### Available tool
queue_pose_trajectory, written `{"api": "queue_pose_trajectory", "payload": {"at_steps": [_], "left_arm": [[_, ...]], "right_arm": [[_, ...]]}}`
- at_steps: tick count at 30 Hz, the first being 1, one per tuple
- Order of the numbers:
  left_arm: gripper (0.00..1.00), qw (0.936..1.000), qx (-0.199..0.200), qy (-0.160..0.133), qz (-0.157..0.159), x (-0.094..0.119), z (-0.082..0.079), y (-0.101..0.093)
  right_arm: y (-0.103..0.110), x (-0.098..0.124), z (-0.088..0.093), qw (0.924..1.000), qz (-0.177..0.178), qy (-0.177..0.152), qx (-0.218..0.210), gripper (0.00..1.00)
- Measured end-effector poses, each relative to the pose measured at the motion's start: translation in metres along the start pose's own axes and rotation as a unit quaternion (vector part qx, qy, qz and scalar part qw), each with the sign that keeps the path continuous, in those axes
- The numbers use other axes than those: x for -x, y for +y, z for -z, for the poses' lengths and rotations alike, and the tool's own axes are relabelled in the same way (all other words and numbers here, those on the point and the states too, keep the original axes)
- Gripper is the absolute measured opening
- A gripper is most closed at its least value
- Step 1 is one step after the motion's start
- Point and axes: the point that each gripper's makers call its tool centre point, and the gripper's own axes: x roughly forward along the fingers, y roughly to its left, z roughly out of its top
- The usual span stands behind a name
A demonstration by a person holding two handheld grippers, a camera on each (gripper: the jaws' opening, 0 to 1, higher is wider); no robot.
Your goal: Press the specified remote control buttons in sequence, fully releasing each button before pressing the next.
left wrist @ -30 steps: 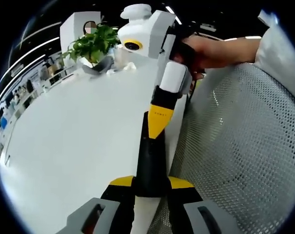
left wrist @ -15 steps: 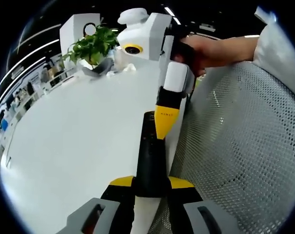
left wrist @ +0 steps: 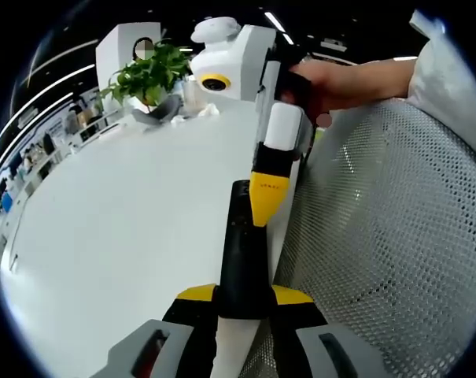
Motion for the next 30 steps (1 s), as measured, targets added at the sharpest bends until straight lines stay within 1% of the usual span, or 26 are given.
{"api": "queue_pose_trajectory", "payload": {"at_steps": [2, 6, 12, 17, 30], "left_arm": [[0.24, 1.0, 0.001, 0.0, 0.0, -0.0001, 0.0003, 0.0002], [0.24, 1.0, 0.001, 0.0, 0.0, 0.0005, 0.0002, 0.0001], [0.24, 1.0, 0.001, -0.001, 0.0, 0.0003, 0.0003, 0.0004], [0.24, 1.0, 0.002, 0.0, -0.001, 0.0, 0.0001, 0.0008], [0.24, 1.0, 0.002, 0.0, -0.002, -0.0001, 0.0001, 0.0012]], "right_arm": [[-0.0003, -0.0004, 0.0, 1.0, 0.0, -0.002, -0.001, 0.0], [0.0014, -0.0012, 0.0007, 0.9998, 0.009, -0.003, 0.016, 0.0], [0.0002, -0.0009, -0.0003, 0.9999, 0.006, -0.004, 0.012, 0.0], [0.0004, -0.0007, -0.0006, 0.9997, 0.011, -0.006, 0.023, 0.0], [0.0005, -0.0001, -0.0022, 0.9999, 0.009, -0.003, 0.003, 0.0]]}}
